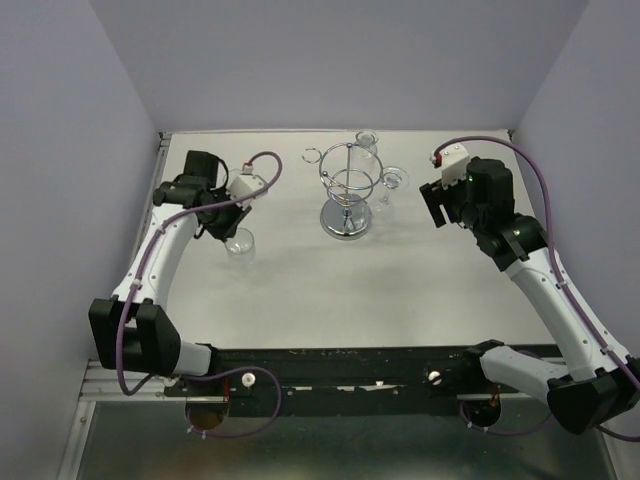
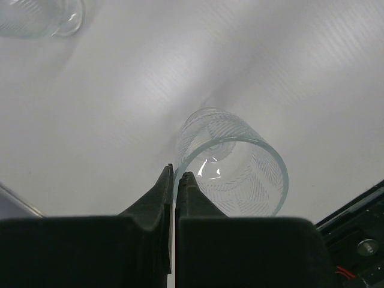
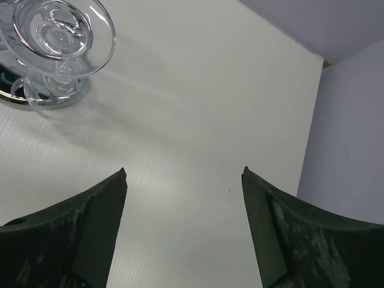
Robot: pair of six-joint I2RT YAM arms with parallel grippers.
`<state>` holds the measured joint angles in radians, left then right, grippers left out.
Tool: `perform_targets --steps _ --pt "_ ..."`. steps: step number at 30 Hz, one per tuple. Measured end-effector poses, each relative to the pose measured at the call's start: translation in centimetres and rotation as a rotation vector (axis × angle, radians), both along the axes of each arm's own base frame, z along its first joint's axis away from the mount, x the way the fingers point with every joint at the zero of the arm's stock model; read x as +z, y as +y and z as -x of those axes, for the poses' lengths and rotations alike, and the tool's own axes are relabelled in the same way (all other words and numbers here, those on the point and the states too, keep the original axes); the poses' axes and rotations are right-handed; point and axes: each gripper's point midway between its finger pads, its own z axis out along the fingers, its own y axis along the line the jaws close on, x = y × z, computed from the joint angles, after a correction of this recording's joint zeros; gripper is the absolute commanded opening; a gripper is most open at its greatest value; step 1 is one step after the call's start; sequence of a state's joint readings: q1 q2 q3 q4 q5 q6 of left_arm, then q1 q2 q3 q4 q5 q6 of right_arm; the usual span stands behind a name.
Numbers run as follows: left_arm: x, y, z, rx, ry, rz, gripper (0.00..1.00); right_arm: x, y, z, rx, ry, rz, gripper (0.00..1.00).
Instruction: Take the wine glass off the wine glass rack
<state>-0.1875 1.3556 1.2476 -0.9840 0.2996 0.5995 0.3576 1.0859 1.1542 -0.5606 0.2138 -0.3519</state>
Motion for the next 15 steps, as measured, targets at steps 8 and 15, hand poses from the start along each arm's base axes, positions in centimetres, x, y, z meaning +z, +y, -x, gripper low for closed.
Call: perform_targets --steps 8,15 --pt "1.8 10.2 -6.1 0.333 -0.022 0.001 0.0 0.5 -0.1 -0.2 0.001 -0.016 0.002 0.85" --pt "2.5 16.6 -14.1 0.515 -0.067 0.027 0.0 0.9 -0.6 -0.4 -0.011 -0.027 0.006 0.85"
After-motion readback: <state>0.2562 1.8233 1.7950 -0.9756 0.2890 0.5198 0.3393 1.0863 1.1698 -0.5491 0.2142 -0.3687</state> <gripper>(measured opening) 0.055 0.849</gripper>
